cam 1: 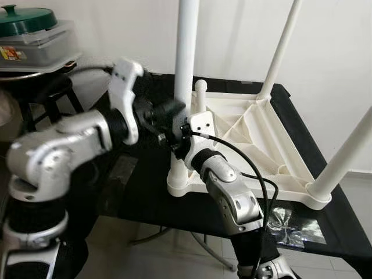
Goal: Building children table
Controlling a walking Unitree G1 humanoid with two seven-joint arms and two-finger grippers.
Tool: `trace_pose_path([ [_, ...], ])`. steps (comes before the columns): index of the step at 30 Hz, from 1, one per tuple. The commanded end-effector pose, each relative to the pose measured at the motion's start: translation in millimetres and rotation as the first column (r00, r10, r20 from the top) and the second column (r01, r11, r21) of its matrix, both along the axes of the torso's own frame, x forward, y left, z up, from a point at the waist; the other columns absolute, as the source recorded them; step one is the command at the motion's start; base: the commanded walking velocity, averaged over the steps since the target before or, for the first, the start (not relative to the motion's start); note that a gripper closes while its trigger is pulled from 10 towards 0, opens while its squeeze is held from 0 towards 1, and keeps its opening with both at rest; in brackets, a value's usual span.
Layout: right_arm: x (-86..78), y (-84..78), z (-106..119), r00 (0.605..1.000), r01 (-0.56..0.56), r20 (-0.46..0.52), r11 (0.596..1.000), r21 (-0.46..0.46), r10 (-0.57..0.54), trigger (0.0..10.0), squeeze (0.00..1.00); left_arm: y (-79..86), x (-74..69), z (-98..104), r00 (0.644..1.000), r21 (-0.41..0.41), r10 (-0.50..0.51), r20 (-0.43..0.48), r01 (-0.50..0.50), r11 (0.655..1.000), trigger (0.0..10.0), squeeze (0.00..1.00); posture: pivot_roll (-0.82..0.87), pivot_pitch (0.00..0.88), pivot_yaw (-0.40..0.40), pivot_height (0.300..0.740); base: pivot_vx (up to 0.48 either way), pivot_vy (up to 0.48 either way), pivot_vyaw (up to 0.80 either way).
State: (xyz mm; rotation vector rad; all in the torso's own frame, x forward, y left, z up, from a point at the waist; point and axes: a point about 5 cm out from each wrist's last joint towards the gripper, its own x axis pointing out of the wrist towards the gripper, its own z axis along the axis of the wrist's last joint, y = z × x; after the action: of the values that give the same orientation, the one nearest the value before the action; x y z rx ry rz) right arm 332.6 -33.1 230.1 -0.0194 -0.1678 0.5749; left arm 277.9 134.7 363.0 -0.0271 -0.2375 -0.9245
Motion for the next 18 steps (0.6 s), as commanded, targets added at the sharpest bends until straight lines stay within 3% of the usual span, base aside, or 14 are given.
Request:
trace_pose_path([
  [1, -1.0, 6.8, -8, 0.999, -0.023, -0.047, 1.0, -0.008, 0.022, 10.0, 0.0, -1.7, -3.7, 0, 0.999, 0.014, -0.052, -0.013, 0.052, 0.999, 10.0, 1.0, 0.07, 0.074, -0.045, 0.74, 0.0, 0.0, 0.0],
  [8, -1.4, 8.8, -8, 0.998, -0.033, -0.05, 0.999, -0.003, 0.033, 10.0, 0.0, -5.1, -2.3, -4, 0.998, 0.033, -0.054, -0.043, 0.056, 0.998, 10.0, 1.0, 0.06, 0.074, -0.044, 0.74, 0.0, 0.0, 0.0],
  [9, -1.6, 9.4, -7, 0.998, -0.036, -0.05, 0.999, -0.001, 0.036, 10.0, 0.0, -7.0, 0.4, -5, 0.998, 0.039, -0.038, -0.054, 0.04, 0.998, 10.0, 0.0, 0.06, 0.074, -0.044, 0.74, 0.0, 0.0, 0.0],
  [12, -1.7, 9.8, -7, 0.998, -0.039, -0.049, 0.999, -0.001, 0.039, 10.0, 0.0, -9.3, 4.1, -7, 0.998, 0.051, -0.017, -0.062, 0.02, 0.999, 10.0, 0.0, 0.07, 0.075, -0.045, 0.74, 0.0, 0.0, 0.0],
  [14, -2.4, 11.2, -7, 0.998, -0.044, -0.052, 0.999, 0.005, 0.044, 10.0, 0.0, -23.8, 19.3, -9, 0.997, 0.074, 0.021, -0.075, -0.015, 0.997, 10.0, 0.0, 0.06, 0.074, -0.042, 0.74, 0.0, 0.0, 0.0],
  [18, -4.0, 13.0, -7, 0.997, -0.049, -0.055, 0.999, 0.012, 0.05, 10.0, 0.0, -37.7, 28.3, -6, 0.997, 0.091, 0.023, -0.079, -0.016, 0.996, 10.0, 0.0, 0.06, 0.075, -0.04, 0.74, 0.0, 0.0, 0.0],
])
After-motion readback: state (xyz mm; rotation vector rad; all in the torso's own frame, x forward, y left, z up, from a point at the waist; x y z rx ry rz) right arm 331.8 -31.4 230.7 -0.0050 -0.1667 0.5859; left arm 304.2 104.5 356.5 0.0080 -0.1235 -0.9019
